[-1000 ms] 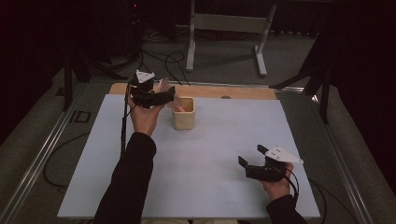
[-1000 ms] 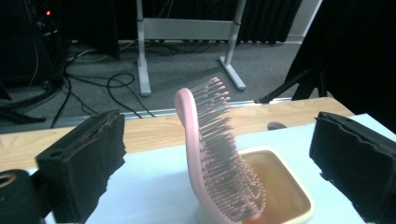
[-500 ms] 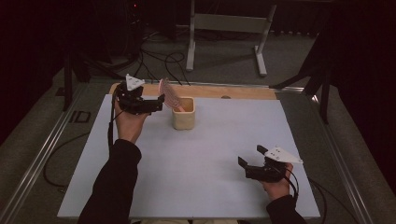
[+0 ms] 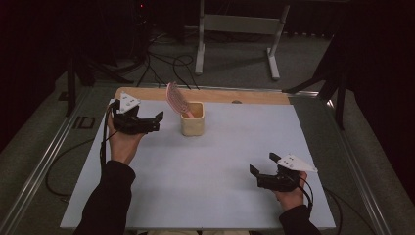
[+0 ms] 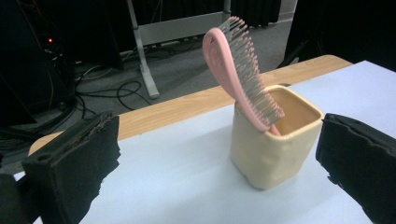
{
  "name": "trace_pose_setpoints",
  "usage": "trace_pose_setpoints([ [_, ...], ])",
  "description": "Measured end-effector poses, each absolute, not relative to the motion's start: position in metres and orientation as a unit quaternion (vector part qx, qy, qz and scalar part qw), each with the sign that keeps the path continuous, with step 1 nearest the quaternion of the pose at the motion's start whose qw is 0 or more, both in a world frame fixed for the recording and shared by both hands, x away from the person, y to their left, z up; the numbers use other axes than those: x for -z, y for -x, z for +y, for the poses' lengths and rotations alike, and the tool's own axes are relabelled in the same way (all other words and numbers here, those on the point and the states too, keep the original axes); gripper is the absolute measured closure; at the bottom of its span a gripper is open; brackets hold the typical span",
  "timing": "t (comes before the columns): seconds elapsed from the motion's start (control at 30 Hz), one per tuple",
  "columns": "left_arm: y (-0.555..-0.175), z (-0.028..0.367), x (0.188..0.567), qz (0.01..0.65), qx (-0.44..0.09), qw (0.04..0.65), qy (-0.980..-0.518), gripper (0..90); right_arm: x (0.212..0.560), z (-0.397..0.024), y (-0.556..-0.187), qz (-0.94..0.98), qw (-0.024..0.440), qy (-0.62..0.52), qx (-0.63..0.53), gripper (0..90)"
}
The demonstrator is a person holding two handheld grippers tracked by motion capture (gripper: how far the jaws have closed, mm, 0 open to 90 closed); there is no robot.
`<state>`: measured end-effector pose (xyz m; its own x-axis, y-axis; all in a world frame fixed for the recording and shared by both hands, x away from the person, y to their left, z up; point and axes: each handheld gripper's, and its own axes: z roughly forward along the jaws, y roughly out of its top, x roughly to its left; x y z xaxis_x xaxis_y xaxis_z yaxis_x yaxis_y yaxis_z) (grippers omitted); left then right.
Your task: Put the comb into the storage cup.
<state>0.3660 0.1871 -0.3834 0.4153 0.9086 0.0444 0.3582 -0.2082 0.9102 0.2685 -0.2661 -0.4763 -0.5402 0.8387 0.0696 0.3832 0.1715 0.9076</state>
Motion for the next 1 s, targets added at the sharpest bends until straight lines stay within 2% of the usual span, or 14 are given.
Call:
trace_pose_setpoints([
  [0.43,-0.330,0.211,0.404,0.430,-0.307,0.461,-0.713,0.0,0.476,-0.271,-0.265,0.723,0.236,-0.421,-0.494,8.7],
  [0.63,-0.304,0.221,0.427,0.431,-0.308,0.457,-0.714,0.0,0.475,-0.271,-0.263,0.726,0.239,-0.417,-0.492,8.7],
  [1.0,-0.280,0.234,0.450,0.437,-0.305,0.470,-0.704,0.0,0.476,-0.276,-0.257,0.720,0.250,-0.409,-0.501,8.7],
])
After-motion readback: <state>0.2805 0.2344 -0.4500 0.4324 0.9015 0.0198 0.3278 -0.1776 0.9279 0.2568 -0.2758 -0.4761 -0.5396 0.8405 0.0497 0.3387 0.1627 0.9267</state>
